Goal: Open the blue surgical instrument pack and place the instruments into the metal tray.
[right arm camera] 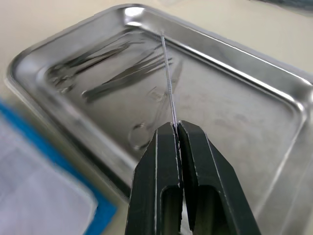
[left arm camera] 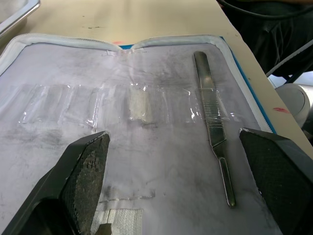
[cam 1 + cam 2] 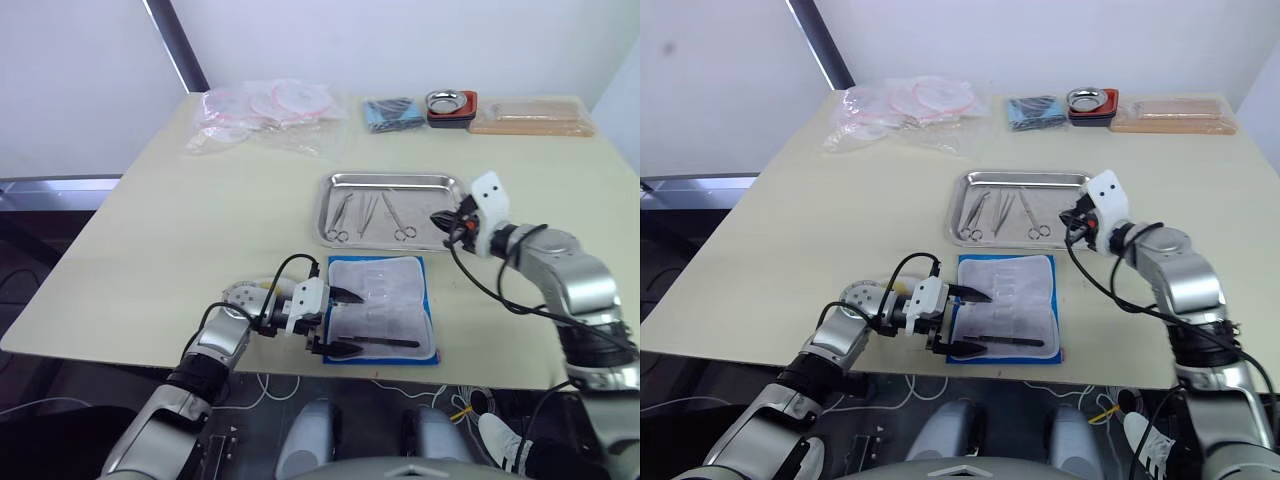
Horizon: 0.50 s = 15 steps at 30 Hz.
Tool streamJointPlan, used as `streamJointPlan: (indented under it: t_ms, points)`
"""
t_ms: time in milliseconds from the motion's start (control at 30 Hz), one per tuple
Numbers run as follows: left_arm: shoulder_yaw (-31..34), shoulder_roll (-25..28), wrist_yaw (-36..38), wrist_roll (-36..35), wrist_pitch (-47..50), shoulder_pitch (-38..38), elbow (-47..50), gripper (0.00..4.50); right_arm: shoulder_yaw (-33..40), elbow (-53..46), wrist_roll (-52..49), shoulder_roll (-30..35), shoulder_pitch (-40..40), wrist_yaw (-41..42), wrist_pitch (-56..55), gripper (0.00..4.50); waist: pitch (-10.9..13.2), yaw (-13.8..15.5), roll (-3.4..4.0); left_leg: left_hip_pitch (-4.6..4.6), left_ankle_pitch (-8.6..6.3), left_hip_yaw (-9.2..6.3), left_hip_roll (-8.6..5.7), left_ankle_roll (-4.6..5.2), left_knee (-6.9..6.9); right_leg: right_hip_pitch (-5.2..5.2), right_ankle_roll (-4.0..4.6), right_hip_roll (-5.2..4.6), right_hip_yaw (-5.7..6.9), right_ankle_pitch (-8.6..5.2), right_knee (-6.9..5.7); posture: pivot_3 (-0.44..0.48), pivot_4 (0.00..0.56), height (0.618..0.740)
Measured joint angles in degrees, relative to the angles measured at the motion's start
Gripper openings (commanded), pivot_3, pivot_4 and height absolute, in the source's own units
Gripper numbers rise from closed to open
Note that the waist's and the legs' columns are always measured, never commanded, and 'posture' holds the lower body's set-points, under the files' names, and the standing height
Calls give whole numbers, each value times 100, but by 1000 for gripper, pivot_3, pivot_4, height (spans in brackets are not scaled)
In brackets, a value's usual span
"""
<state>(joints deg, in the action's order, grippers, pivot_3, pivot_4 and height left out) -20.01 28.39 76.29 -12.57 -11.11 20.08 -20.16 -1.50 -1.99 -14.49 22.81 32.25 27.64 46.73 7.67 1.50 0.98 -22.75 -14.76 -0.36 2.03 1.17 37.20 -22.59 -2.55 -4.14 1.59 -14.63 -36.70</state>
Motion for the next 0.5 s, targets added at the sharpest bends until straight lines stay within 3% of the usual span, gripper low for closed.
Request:
streamJointPlan:
  t_ms: [33,367,500]
  points:
    - [2,-2,-4,0,0,-4,1,4500,63,347,65,-388,174,-449,89,79,0,0,2,0,0,-1,0,1,0,0,0,1,0,0,-1,0,150,740]
    - [34,43,-9,-1,0,-100,133,4500,293,1240,275,-1065,378,-1277,112,79,-13,-39,33,-5,6,-3,-1,10,-1,0,2,6,-1,1,-5,0,150,740]
    - [46,53,-24,-1,2,-110,135,4500,261,1456,345,-1062,478,-1291,-4,79,-14,-65,34,-5,7,0,-2,13,0,0,1,4,-4,0,-4,0,150,740]
